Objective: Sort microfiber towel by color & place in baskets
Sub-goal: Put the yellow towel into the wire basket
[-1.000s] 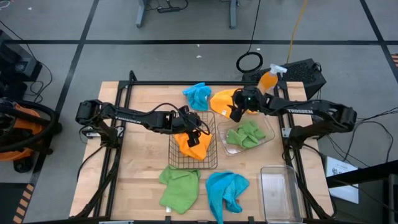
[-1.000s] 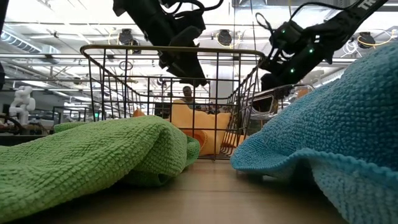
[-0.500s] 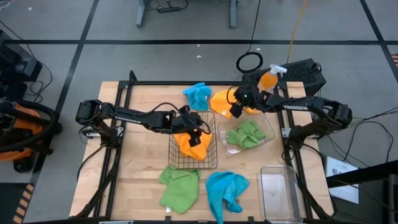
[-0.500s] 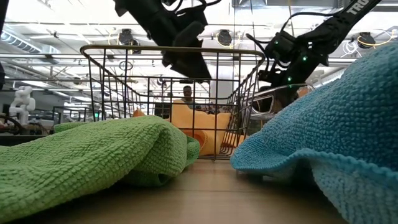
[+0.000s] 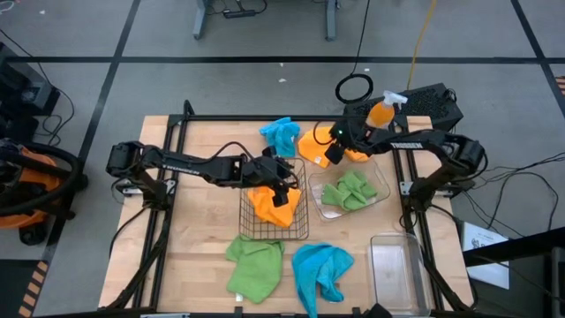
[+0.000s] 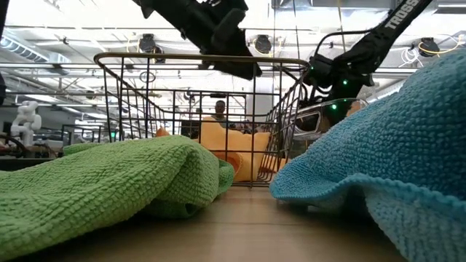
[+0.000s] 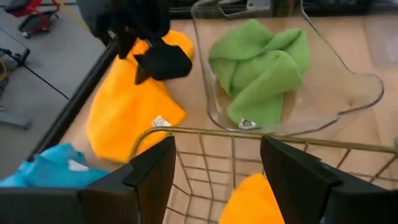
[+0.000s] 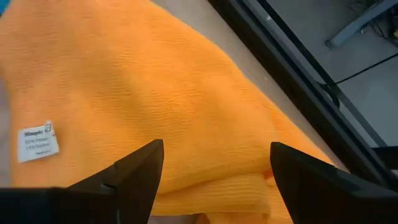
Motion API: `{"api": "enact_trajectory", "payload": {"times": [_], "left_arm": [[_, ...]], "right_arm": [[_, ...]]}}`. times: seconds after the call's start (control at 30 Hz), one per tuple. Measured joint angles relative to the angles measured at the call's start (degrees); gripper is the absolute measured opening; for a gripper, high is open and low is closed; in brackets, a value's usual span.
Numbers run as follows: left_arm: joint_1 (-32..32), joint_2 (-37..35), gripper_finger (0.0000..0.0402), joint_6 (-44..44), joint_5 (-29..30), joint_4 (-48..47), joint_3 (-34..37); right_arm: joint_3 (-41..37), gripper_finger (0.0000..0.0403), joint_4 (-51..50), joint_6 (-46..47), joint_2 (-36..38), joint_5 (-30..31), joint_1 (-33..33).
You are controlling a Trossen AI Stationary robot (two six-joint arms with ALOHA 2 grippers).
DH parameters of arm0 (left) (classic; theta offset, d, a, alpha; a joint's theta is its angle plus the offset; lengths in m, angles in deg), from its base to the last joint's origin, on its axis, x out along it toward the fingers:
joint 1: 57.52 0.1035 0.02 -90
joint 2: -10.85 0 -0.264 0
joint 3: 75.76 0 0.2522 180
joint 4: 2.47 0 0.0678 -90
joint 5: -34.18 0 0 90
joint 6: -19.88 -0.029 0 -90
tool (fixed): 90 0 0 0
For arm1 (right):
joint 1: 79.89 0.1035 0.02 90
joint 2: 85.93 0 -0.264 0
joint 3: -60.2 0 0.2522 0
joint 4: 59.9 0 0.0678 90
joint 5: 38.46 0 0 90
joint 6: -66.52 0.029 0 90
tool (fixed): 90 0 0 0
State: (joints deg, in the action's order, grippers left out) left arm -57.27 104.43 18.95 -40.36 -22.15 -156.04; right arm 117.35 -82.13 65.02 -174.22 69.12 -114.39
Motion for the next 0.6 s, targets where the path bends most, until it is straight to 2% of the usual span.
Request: {"api": "enact_trajectory", "payload": {"times": [0.3,0.43,0.6], "left_arm": [[0.14,-7.52,0.0239,-2.62,-0.39,-0.67,-0.02],[0.2,-7.54,0.0239,-3.0,-0.38,-1.09,-0.06],[0.16,-7.73,0.0239,-2.97,-0.39,-2.97,0.0]], "right_arm": [[3.29,0.0285,-6.71,-2.3,-0.04,0.57,-0.07],[3.31,0.0285,-7.31,-2.73,-1.0,0.66,-0.07],[3.38,0.0285,-7.9,-3.52,-4.97,3.63,0.38]]}}
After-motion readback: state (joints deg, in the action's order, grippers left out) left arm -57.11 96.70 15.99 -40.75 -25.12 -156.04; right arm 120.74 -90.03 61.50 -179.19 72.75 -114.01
